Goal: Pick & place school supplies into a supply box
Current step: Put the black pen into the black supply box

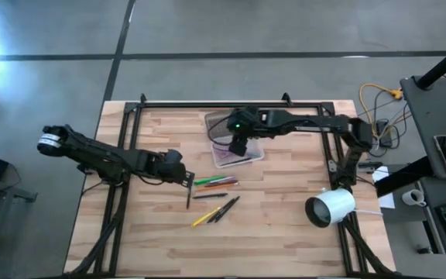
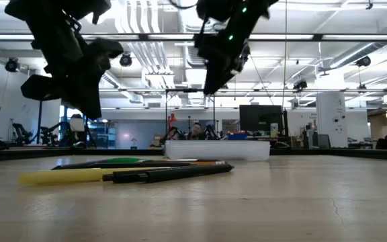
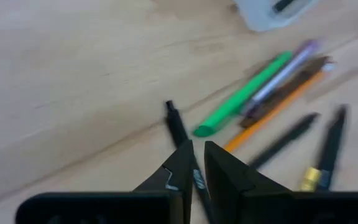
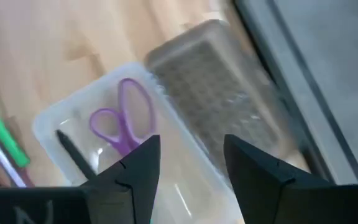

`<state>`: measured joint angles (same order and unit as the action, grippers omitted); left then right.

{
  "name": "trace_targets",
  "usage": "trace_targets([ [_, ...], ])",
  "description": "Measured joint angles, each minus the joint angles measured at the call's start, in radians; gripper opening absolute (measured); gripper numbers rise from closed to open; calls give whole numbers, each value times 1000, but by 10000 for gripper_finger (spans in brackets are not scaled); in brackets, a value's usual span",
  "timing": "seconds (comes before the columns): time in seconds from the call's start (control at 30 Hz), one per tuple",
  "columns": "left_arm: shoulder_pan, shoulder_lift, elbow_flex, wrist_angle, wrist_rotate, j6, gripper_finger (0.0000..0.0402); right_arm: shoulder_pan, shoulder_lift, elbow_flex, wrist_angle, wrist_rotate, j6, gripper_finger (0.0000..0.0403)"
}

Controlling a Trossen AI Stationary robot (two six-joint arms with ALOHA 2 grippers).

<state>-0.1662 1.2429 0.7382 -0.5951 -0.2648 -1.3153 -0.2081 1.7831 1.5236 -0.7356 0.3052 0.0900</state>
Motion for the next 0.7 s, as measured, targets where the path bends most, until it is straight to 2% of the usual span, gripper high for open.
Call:
trace_targets([
  [0.13,-48,74,20,-24,-65,-53,4,41,-56,-20,-86,65,151,173],
  [0.27,-85,104,30,-22,-81,-40,12,103,-67,-46,-192,132,335,187],
  [0.43,-138,103,27,-23,-81,-62,69,187,-76,-66,-329,145,510,214],
  [0.57,-167,105,30,-20,-80,-197,123,246,-75,-88,-418,171,539,236],
  [0.7,-167,132,30,-15,-80,-292,146,269,-75,-135,-470,170,540,251],
])
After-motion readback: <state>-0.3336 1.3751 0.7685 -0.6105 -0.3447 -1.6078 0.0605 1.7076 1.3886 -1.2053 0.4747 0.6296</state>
